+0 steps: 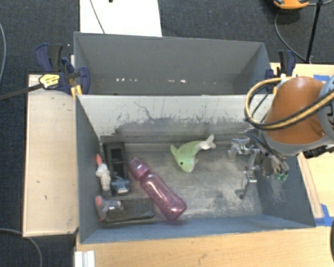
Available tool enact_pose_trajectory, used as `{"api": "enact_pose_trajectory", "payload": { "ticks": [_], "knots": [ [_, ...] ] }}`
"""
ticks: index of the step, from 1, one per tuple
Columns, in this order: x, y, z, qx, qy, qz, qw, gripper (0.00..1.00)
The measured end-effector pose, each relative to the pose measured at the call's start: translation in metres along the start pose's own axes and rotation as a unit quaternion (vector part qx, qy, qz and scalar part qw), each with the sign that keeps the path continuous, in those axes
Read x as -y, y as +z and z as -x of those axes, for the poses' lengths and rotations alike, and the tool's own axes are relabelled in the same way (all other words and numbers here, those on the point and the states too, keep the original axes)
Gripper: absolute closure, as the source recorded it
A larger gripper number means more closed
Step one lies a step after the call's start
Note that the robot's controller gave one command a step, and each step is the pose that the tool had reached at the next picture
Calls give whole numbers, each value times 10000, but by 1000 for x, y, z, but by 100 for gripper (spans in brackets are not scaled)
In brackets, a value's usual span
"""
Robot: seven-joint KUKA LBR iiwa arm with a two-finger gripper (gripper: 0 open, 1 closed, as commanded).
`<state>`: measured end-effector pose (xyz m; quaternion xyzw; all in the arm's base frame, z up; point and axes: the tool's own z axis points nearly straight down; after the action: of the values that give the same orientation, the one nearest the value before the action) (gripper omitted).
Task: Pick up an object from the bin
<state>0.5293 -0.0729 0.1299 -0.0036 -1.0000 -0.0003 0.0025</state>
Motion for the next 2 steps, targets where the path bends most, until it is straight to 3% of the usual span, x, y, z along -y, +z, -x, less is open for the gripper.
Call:
{"api": "enact_pose_trajectory", "payload": {
  "ticks": [1, 2],
  "knots": [
    [0, -4, 2, 41, -14, -5, 10000, 0],
    [-71, 48, 45, 49, -25, 2, 10000, 0]
  ]
}}
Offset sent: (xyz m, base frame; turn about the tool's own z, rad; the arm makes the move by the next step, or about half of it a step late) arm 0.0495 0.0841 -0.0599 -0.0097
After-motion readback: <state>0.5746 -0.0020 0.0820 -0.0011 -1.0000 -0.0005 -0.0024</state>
